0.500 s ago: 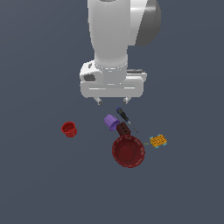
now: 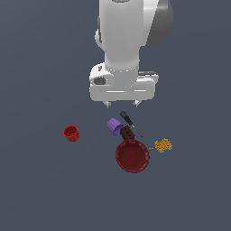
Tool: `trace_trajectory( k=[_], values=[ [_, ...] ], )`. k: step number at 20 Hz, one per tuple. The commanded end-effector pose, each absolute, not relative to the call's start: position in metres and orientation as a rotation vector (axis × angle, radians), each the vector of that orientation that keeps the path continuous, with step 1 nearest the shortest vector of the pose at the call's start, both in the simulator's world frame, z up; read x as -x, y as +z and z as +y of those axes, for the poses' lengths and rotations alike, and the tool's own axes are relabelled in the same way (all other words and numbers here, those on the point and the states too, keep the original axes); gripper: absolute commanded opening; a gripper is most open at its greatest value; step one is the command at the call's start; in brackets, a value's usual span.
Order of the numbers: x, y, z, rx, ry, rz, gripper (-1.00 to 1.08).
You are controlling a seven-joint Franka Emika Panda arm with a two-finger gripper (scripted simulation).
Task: Pick up a designated object from a clutter of objects.
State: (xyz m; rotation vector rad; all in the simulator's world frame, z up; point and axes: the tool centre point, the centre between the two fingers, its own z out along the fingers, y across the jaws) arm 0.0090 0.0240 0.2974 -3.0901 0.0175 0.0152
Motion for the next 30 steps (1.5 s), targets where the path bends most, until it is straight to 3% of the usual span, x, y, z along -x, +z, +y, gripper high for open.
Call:
trace_trajectory(
  k=[1, 13, 30],
  values=[
    [-0.009, 0.298, 0.028, 3.085, 0.017, 0.019, 1.00],
    [-0.012, 0.264, 0.031, 3.101, 0.013, -0.081, 1.00],
    [0.007, 0.118, 0.056, 3.089, 0.004, -0.570, 1.00]
  ],
)
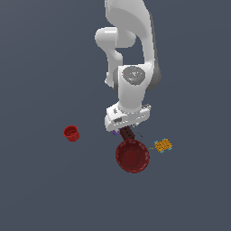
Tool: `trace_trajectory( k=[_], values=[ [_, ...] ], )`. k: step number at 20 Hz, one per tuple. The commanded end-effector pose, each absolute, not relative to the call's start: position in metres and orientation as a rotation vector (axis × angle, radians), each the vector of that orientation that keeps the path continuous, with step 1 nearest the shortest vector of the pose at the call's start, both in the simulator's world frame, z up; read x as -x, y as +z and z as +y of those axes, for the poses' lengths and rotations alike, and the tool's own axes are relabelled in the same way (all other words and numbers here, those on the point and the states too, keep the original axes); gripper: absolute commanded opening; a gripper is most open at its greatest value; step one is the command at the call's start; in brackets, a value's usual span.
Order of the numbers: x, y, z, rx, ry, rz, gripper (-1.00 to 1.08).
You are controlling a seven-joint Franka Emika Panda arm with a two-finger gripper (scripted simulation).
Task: Pick up a designated object from a clutter of objects.
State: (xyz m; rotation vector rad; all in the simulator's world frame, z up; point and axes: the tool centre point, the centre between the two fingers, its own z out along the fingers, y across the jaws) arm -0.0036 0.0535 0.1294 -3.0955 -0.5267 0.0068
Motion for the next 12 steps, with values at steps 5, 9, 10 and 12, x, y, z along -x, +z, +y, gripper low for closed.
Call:
trace_trajectory(
  k=[5, 9, 10, 12],
  values=[
    [0.016, 0.092, 0.062, 3.070, 0.002, -0.668, 1.00],
    [0.020, 0.081, 0.064, 3.060, 0.000, -0.713, 1.00],
    [0.021, 0.079, 0.065, 3.058, 0.000, -0.720, 1.00],
    [0.022, 0.077, 0.065, 3.056, 0.000, -0.727, 1.00]
  ],
)
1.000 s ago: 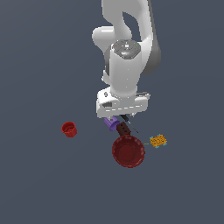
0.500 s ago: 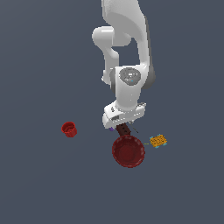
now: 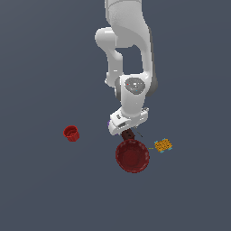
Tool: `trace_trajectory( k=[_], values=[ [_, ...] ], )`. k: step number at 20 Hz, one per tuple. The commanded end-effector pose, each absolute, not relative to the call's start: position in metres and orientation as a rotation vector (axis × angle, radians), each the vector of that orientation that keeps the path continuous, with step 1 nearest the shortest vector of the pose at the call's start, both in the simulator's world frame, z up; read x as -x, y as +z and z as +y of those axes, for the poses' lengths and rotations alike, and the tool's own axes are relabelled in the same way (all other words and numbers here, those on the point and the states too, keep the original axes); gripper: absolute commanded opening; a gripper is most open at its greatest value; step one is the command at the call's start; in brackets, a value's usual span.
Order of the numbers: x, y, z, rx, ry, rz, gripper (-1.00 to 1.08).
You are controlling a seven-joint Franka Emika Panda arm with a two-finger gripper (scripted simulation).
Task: Pick up a designated object from a clutter of objects.
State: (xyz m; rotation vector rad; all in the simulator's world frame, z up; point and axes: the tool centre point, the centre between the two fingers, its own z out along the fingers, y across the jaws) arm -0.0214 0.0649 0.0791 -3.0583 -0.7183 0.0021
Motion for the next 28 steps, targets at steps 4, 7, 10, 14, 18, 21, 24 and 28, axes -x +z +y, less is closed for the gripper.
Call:
trace_trajectory(
  k=[4, 7, 10, 14, 18, 21, 24, 28],
  values=[
    [0.022, 0.077, 0.065, 3.057, 0.002, -0.722, 1.00],
    [0.022, 0.071, 0.065, 3.057, 0.002, -0.723, 1.00],
    [0.023, 0.059, 0.065, 3.057, 0.001, -0.724, 1.00],
    [0.023, 0.040, 0.065, 3.056, 0.001, -0.726, 1.00],
    [0.023, 0.029, 0.065, 3.056, 0.000, -0.727, 1.00],
    [0.023, 0.027, 0.065, 3.056, 0.000, -0.728, 1.00],
    [0.023, 0.027, 0.065, 3.056, 0.000, -0.728, -1.00],
    [0.023, 0.027, 0.065, 3.056, 0.000, -0.728, -1.00]
  ],
)
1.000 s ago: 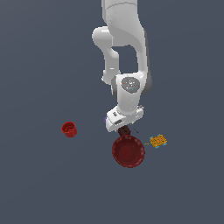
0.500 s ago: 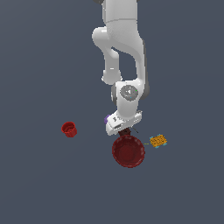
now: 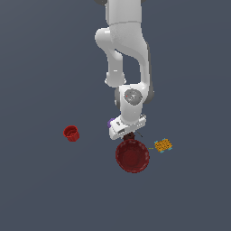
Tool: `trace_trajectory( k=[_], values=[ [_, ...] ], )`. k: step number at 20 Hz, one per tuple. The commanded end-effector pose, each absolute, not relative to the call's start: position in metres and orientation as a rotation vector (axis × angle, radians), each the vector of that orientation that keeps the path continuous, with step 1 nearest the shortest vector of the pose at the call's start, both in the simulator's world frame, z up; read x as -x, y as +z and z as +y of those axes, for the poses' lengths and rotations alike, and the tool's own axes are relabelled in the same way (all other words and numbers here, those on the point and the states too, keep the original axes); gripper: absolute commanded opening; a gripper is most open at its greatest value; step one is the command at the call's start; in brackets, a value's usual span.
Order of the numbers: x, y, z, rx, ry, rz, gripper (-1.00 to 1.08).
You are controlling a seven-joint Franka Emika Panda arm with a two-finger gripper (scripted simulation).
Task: Pick up a designated object from a clutter of objects.
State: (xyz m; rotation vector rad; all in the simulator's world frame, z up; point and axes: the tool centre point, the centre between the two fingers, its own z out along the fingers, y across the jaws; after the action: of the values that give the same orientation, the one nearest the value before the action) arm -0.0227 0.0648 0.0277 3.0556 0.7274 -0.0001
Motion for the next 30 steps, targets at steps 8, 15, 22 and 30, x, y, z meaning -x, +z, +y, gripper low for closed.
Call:
trace_trajectory(
  k=[8, 15, 22, 30],
  values=[
    [0.023, 0.031, 0.065, -3.056, 0.000, 0.727, -1.00],
    [0.027, 0.055, 0.063, -3.056, 0.000, 0.727, -1.00],
    [0.034, 0.103, 0.061, -3.055, 0.000, 0.728, -1.00],
    [0.044, 0.182, 0.058, -3.056, 0.000, 0.729, -1.00]
  ],
)
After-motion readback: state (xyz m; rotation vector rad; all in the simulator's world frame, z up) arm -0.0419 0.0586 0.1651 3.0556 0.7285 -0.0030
